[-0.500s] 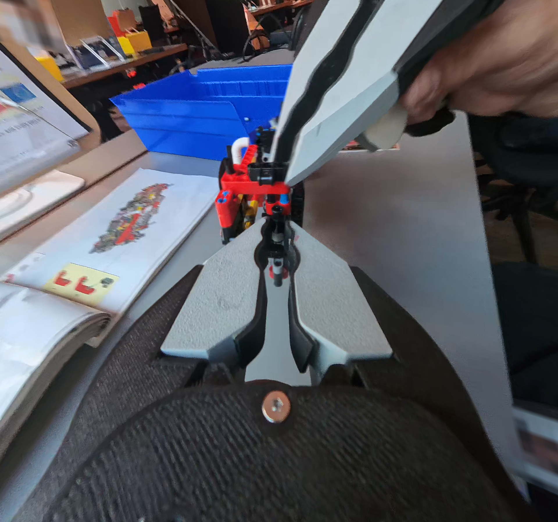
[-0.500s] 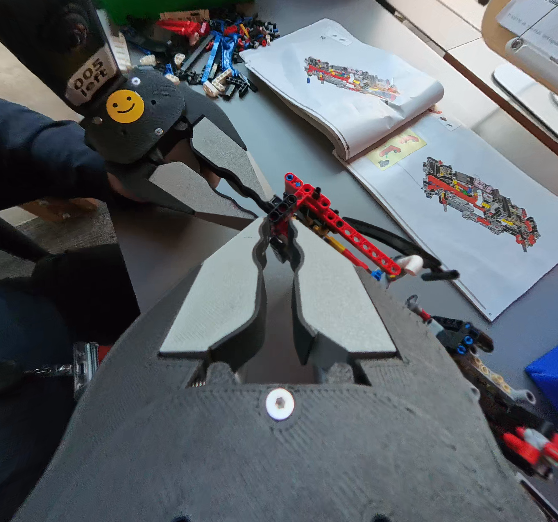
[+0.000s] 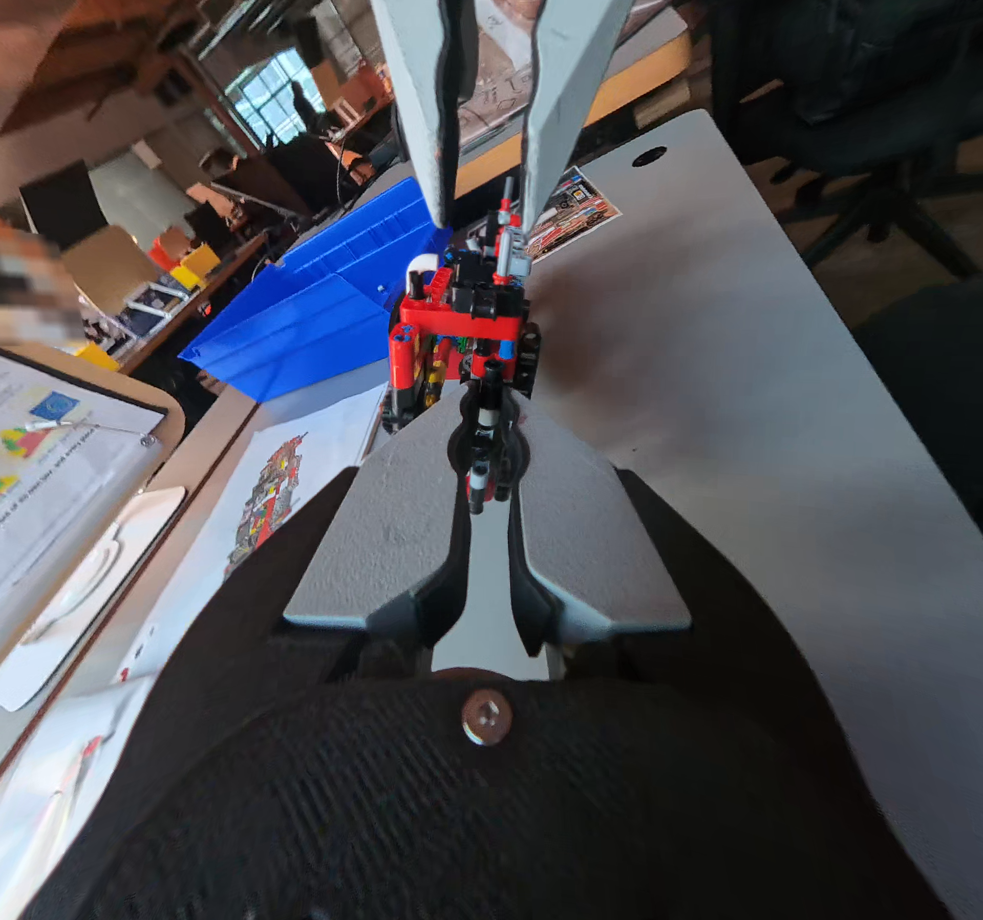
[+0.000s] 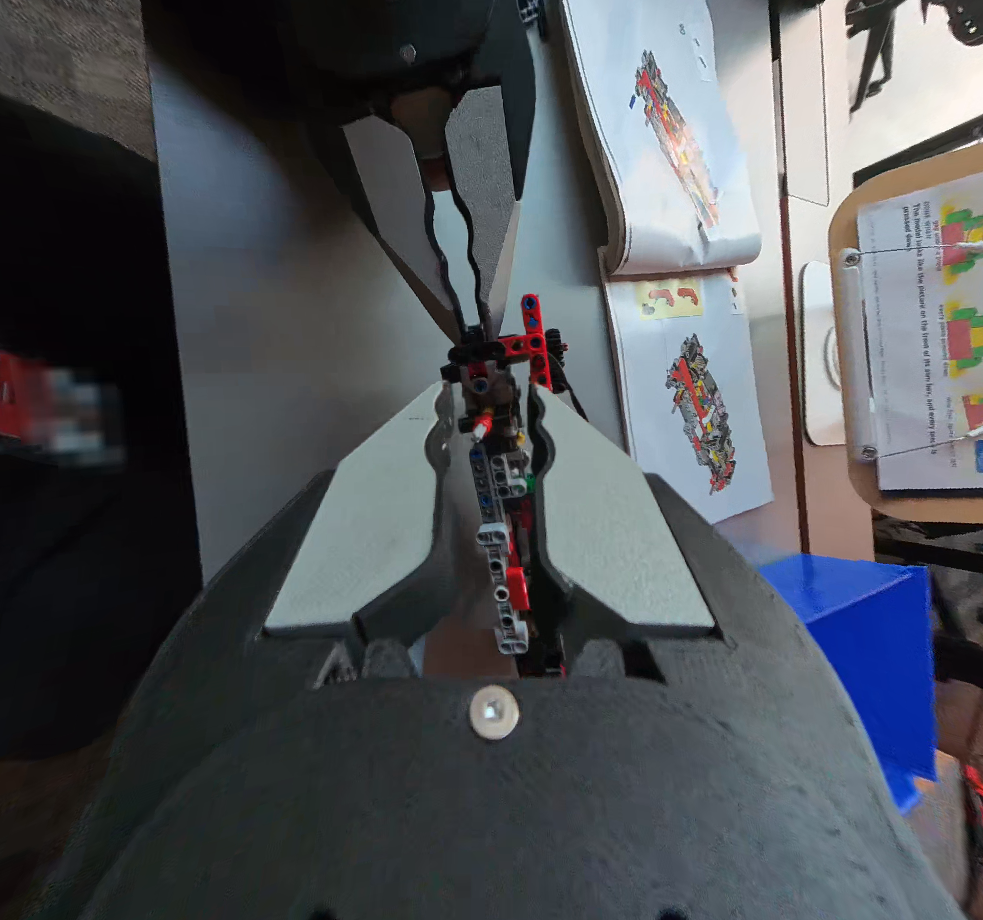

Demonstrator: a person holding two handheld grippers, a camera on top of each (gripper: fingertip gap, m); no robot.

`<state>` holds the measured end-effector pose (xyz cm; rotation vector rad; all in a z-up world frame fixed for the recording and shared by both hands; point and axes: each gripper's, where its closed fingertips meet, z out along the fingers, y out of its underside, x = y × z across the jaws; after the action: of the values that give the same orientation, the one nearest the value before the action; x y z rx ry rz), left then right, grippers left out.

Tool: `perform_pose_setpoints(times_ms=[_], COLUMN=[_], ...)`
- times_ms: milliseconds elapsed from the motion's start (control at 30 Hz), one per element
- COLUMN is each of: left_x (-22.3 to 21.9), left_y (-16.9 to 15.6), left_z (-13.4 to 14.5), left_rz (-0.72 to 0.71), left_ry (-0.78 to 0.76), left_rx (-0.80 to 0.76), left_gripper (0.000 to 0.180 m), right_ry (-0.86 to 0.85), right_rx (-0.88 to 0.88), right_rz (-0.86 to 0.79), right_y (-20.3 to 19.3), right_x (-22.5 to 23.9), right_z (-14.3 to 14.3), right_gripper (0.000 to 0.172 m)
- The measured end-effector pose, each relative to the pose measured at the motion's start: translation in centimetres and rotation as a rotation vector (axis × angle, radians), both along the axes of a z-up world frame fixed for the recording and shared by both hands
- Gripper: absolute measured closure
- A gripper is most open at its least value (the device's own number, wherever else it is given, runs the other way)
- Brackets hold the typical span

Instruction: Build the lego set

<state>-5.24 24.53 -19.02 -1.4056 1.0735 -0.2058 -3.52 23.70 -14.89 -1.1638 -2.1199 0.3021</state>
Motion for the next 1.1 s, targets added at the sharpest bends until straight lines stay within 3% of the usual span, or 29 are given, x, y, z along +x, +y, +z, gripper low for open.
perform_pose_setpoints(times_ms=[133, 200, 333, 433, 733, 1100], left_x=[-0.7, -0.6, -0.3, -0.2, 0.2, 0.6], left_y=[-0.2, -0.3, -0.5, -0.5, -0.8, -0.6], left_z=[-0.9, -1.2, -1.7, -2.2, -2.4, -2.9], left_rz=[-0.035, -0.038, -0.051, -0.053, -0.043, -0.006], left_ry=[0.035, 0.058, 0.106, 0.126, 0.133, 0.065], left_rx=[0.018, 0.030, 0.056, 0.061, 0.063, -0.098], left_gripper=[0.176, 0.176, 0.176, 0.176, 0.176, 0.176], right_ry=[0.042, 0.054, -0.069, -0.172, -0.348, -0.332], right_rx=[-0.058, -0.094, -0.384, -0.467, -0.553, -0.550], right_rz=[-0.051, -0.060, -0.014, 0.033, 0.189, 0.314], right_y=[0.1, 0.8, 0.3, 0.5, -0.4, -0.6], right_x=[-0.9, -1.2, -1.4, -1.8, -2.4, -2.2], right_z=[-0.4, -0.8, -2.3, -3.0, -4.7, -5.4], right_gripper=[0.111, 0.109, 0.111, 0.097, 0.120, 0.121])
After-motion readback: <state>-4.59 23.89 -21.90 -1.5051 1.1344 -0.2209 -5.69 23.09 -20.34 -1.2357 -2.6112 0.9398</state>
